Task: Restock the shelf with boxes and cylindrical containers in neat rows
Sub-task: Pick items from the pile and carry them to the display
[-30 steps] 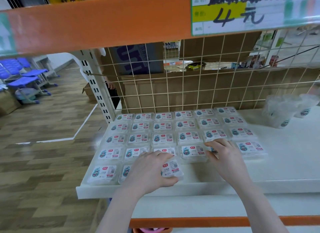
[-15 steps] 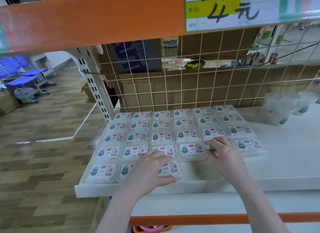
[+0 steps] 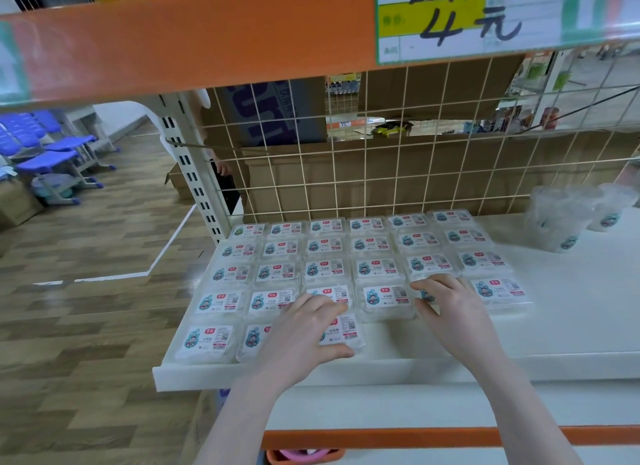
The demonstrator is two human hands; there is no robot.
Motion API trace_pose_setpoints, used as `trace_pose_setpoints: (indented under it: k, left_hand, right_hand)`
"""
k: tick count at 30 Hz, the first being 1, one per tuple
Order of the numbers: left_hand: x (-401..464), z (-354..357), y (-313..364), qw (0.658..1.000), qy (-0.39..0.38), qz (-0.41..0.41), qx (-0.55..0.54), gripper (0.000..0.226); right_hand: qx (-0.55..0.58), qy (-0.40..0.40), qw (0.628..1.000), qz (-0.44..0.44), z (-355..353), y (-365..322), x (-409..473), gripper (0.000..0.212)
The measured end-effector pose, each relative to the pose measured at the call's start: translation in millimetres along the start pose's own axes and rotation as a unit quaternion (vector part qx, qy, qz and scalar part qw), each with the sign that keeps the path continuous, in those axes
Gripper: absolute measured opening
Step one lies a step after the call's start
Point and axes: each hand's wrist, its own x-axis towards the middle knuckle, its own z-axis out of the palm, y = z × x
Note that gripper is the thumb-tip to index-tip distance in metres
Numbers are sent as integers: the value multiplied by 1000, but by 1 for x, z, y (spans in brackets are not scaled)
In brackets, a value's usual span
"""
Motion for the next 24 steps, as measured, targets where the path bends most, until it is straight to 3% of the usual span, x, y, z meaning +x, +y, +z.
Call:
trace_pose_setpoints:
  k: [14,24]
  left_hand:
    - [-3,2,-3,1000,-7,-21,-17,63]
    - [-4,-1,10,996,-2,-88,-22,67]
  right_hand:
    - [18,2,1000,-12,-3,5,-1,27]
    - [43,-6,999,-16,-15,26,-1,24]
